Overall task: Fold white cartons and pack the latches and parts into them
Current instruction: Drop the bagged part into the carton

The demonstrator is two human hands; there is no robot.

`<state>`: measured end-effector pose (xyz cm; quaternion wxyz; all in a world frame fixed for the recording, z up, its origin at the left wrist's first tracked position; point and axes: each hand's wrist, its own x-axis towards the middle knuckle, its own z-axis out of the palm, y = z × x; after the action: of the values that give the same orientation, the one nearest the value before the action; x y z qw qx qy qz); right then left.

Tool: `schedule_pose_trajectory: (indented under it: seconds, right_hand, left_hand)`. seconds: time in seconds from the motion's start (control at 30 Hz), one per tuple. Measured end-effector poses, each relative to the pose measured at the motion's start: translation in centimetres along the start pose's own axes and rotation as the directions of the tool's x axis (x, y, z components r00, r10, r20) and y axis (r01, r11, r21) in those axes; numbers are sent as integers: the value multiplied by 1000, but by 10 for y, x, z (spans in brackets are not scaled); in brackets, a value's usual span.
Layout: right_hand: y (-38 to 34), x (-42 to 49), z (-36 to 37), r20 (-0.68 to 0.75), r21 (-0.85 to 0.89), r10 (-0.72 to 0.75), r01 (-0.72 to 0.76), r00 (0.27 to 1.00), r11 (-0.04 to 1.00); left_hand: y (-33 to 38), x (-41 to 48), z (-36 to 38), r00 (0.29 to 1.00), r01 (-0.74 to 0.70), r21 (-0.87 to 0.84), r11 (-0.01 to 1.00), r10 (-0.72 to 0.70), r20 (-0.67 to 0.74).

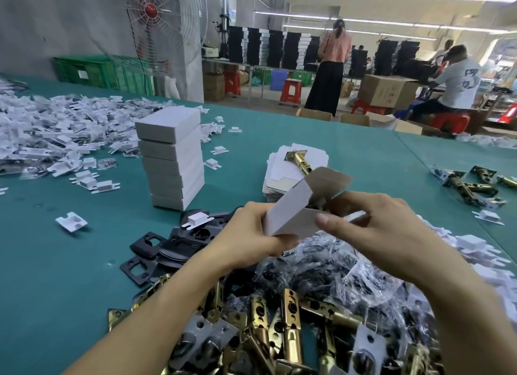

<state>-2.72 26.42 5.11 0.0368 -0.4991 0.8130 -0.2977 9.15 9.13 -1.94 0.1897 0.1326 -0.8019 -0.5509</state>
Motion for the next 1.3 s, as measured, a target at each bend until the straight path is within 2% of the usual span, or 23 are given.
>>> schedule_pose_trajectory:
  seconds: [0.07, 0.13, 0.2, 0.33, 0.5, 0.63, 0.77, 0.83, 0.9, 1.0, 1.07, 1.13, 1.2, 1.3]
  right_hand:
    - [-5, 0, 1, -121, 166, -24, 44, 992, 985]
    - [-17, -2, 1, -258, 213, -79, 137, 963, 967]
    - [-30, -7, 1, -352, 141, -166, 227, 921, 964]
    - [-52, -18, -1, -397, 23, -278, 312, 875, 950]
    - [-61, -24, 2, -516, -22, -230, 256, 825, 966]
    - [-64, -23, 7, -564, -66, -265, 278, 782, 958]
    - [-61, -23, 9, -601, -164, -313, 270, 735, 949]
    - [-57, -22, 8, -597, -200, -289, 210, 749, 957]
    - [-49, -18, 7, -550, -167, -198, 125, 811, 978]
    - [-33, -8, 3, -286, -53, -1, -15, 958, 998]
    - [-25, -4, 1, -75, -30, 58, -60, 996, 998]
    - [-19, -4, 1, 29, -28, 66, -65, 997, 997]
    - [-16, -3, 0, -46, -26, 14, -15, 999, 1000]
    - [-19, -6, -4, -379, 190, 26, 51, 925, 980]
  left_hand:
    - [3, -1, 0, 999, -48, -56, 997, 49, 20]
    - [5, -1, 2, 994, -105, -126, 986, 109, 20]
    - [7, -1, 3, 985, -173, -177, 969, 170, -34]
    - [9, 0, 4, 950, -298, -252, 921, 260, -174]
    - [11, -1, 6, 916, -366, -204, 908, 314, -248]
    - [15, 0, 5, 887, -422, -178, 889, 365, -282]
    - [16, 0, 6, 884, -407, -112, 906, 360, -298]
    - [14, -1, 6, 891, -373, -28, 927, 350, -288]
    - [13, -1, 6, 901, -348, 85, 933, 359, -245]
    - [9, 0, 4, 930, -276, 191, 942, 312, -193]
    - [4, 2, 3, 954, -219, 225, 949, 257, -154]
    - [3, 2, 3, 974, -154, 234, 960, 187, -125]
    - [3, 3, 2, 987, -87, 159, 983, 106, -120]
    - [4, 3, -2, 985, -48, -67, 997, 36, -169]
